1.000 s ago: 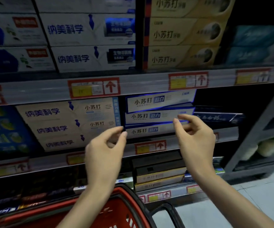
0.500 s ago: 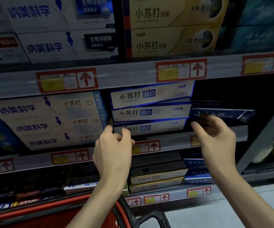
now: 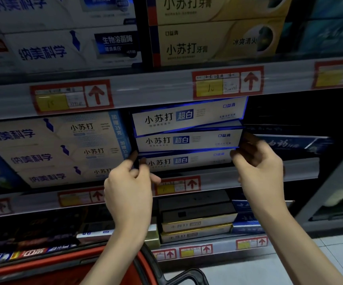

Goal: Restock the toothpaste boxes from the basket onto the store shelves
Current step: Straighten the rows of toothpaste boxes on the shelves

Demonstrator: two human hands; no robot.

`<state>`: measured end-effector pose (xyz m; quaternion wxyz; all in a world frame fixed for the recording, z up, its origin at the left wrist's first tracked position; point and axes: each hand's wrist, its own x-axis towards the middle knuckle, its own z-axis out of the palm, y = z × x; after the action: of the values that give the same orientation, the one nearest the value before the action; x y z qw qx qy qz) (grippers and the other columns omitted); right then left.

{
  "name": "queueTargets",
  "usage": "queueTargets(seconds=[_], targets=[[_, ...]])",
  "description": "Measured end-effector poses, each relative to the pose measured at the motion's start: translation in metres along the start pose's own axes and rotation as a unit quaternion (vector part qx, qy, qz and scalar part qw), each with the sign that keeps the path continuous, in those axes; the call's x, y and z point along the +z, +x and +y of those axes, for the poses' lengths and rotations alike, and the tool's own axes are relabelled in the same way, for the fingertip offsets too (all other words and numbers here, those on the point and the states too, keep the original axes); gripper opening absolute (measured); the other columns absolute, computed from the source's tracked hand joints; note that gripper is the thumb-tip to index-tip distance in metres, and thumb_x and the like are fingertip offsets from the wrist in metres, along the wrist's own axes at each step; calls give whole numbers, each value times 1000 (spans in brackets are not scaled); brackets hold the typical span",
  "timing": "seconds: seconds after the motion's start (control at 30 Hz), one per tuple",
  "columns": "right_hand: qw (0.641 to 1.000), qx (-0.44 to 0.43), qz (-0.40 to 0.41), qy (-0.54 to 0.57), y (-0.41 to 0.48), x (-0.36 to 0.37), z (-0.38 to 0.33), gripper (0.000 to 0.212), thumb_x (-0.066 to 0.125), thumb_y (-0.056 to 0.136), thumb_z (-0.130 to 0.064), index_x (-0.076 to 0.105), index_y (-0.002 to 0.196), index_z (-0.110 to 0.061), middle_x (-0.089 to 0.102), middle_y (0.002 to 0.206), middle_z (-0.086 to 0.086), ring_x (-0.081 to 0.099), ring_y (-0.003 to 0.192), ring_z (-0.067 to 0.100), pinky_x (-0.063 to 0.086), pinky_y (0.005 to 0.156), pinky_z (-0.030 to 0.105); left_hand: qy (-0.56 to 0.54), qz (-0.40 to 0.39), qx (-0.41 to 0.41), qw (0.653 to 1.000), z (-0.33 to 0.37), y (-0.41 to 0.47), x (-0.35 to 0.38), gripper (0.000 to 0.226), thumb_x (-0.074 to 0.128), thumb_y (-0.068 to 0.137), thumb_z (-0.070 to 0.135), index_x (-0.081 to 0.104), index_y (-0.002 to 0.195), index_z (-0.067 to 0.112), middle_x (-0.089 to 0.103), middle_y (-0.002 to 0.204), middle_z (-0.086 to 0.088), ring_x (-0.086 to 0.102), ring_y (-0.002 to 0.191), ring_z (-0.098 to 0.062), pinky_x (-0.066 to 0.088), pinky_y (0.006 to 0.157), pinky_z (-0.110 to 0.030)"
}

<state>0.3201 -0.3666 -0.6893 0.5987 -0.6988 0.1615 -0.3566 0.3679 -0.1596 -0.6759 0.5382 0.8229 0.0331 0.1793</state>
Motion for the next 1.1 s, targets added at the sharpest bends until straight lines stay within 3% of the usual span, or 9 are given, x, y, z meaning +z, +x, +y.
queueTargets(seconds=[0.13,0.23,0.33,0.43,0.53,0.63,0.73,1.0,1.1], targets=[[1000,4,22,5,0,1,5,36,66,94,-5,70,118,-31,77,102,-12,69,88,8,55,79,35,-18,-8,0,1000,-3,2,0,34,55,100,13,73,72,21,71,57,10,60,47,-23,59,61,-49],[999,1,42,17,2,-2,8,31,66,95,-7,72,118,-27,78,101,-7,69,86,14,55,81,41,-24,-18,5,1000,-1,4,1,32,56,99,13,74,74,22,72,59,10,62,48,-22,59,61,-49],[998,2,59,27,4,-5,7,27,69,96,-13,74,118,-27,79,104,-7,72,92,13,58,88,44,-21,-16,10,1000,0,8,2,22,60,100,18,78,89,23,72,59,13,65,52,-18,60,64,-46],[997,-5,70,17,5,-7,4,24,71,97,-14,74,117,-27,78,103,-14,72,98,1,58,94,35,-17,-27,19,999,-4,10,0,15,62,101,30,76,104,35,73,61,15,68,57,-17,61,67,-44],[998,-14,67,-3,5,-8,5,25,69,97,-11,74,113,-30,77,99,-20,71,98,-2,56,90,25,-4,-28,33,999,-11,10,0,27,64,95,42,76,118,37,75,68,9,71,66,-24,60,70,-45],[997,-20,75,-7,7,-8,9,29,66,98,-7,75,114,-30,77,100,-21,71,99,-3,55,87,15,-17,-16,37,999,-15,8,0,27,67,97,31,75,123,37,76,75,4,68,65,-23,60,68,-47],[997,-20,78,0,9,-7,10,27,66,98,-9,77,117,-27,78,102,-19,71,101,-3,53,87,13,-16,-2,48,999,-16,6,0,29,68,98,24,75,124,36,69,57,2,65,54,-16,59,67,-42],[993,-4,104,60,10,-4,12,25,70,97,-12,78,117,-25,78,97,-17,69,85,-9,47,63,4,24,38,70,997,-11,5,1,29,68,94,18,79,115,34,66,55,7,68,61,-9,59,76,-42],[989,12,122,81,10,-3,13,22,73,95,-12,78,113,-24,78,88,-18,70,79,-8,46,58,3,21,48,64,997,-8,6,0,26,71,92,18,80,110,35,65,50,9,66,58,-3,56,73,-34]])
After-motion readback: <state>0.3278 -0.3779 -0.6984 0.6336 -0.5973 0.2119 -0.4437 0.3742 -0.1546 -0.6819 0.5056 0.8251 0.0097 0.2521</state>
